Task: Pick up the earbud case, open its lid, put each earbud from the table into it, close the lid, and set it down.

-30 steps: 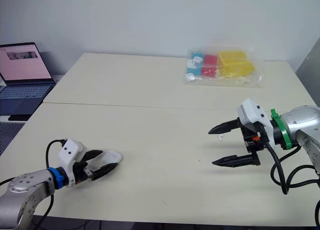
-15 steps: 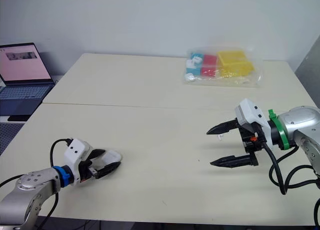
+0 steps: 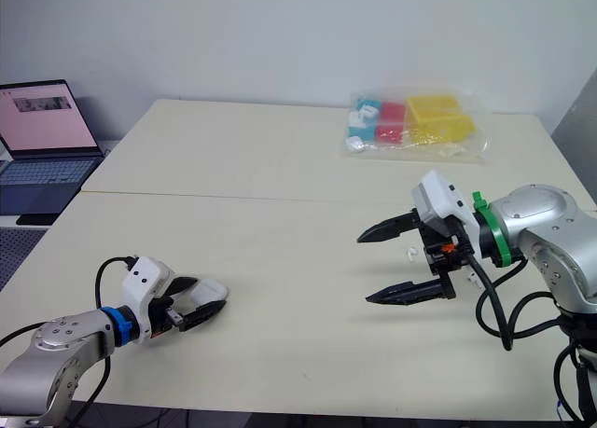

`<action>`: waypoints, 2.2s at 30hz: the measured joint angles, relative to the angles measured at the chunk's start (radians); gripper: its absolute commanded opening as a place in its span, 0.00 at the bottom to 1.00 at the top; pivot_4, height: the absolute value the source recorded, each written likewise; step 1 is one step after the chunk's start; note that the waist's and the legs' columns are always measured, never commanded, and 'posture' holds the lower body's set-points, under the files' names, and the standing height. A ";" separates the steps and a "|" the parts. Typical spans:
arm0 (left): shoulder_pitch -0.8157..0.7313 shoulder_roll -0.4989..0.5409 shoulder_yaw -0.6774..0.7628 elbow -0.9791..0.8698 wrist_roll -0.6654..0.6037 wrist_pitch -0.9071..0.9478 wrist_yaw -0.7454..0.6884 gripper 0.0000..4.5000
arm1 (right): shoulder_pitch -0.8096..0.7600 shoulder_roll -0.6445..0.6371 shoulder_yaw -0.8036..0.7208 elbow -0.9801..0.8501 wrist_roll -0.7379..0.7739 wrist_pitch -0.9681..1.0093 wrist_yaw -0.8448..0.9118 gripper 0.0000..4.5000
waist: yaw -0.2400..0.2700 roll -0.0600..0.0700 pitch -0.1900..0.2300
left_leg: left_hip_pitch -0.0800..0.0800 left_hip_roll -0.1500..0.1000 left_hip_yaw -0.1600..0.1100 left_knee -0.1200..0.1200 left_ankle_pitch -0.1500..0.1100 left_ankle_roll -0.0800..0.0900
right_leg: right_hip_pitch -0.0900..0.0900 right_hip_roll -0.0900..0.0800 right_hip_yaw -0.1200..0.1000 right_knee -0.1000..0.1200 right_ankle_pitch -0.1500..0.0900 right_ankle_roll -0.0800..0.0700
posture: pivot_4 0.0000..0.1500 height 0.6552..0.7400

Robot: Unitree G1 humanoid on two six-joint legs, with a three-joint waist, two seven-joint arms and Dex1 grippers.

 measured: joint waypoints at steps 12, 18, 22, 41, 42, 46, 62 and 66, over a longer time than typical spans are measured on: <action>0.009 0.000 -0.001 -0.010 0.001 0.009 0.009 0.91 | -0.027 0.026 0.043 0.037 -0.051 -0.051 0.034 1.00 | 0.000 0.000 0.000 | 0.000 0.000 0.000 0.000 0.000 0.000 | 0.000 0.000 0.000 0.000 0.000 -0.001 | 1.00 1.00; 0.013 0.008 0.000 -0.010 0.004 0.010 0.021 0.62 | -0.025 0.026 0.042 0.038 -0.061 -0.059 0.039 1.00 | 0.000 0.000 0.000 | 0.000 0.000 0.000 -0.001 0.000 0.000 | 0.000 -0.001 0.000 -0.001 0.001 -0.001 | 1.00 1.00; 0.018 0.022 -0.001 -0.008 0.004 0.000 0.005 0.62 | -0.010 0.016 0.037 0.037 -0.062 -0.059 0.039 1.00 | 0.000 0.000 0.000 | -0.001 0.000 0.000 -0.001 -0.001 -0.001 | 0.000 -0.001 0.000 -0.003 0.002 -0.004 | 1.00 1.00; -0.372 -0.065 -0.292 0.035 0.047 -0.343 -0.247 0.62 | 0.085 -0.036 -0.078 -0.003 -0.019 0.002 -0.056 1.00 | 0.016 0.000 0.000 | -0.020 -0.002 0.002 0.001 -0.001 -0.001 | -0.013 -0.001 0.001 -0.010 0.009 0.001 | 1.00 1.00; -0.398 -0.081 -0.319 0.057 0.071 -0.391 -0.255 0.62 | 0.092 -0.030 -0.094 -0.009 -0.005 0.023 -0.085 1.00 | 0.013 0.000 0.000 | -0.019 -0.002 0.004 0.001 -0.001 -0.001 | -0.013 0.000 0.002 -0.010 0.009 0.001 | 1.00 1.00; -0.471 -0.122 -0.386 0.136 0.154 -0.588 -0.276 0.62 | 0.095 0.030 -0.156 -0.037 0.090 0.138 -0.230 1.00 | 0.009 0.000 0.000 | -0.018 0.000 0.004 0.001 -0.001 -0.001 | -0.014 0.003 0.002 -0.008 0.009 0.001 | 1.00 1.00; -0.591 -0.234 -0.462 0.362 0.283 -1.090 -0.266 0.62 | 0.076 0.359 -0.225 -0.009 0.435 0.706 -0.945 1.00 | 0.008 0.000 0.000 | -0.017 0.002 0.013 0.002 0.000 0.000 | -0.015 0.013 0.016 -0.008 0.014 0.006 | 1.00 1.00; -0.612 -0.237 -0.462 0.380 0.282 -1.093 -0.260 0.62 | 0.075 0.397 -0.214 0.009 0.436 0.703 -0.970 1.00 | 0.006 0.000 0.000 | -0.017 0.002 0.014 0.003 0.000 0.000 | -0.015 0.013 0.018 -0.008 0.015 0.007 | 1.00 1.00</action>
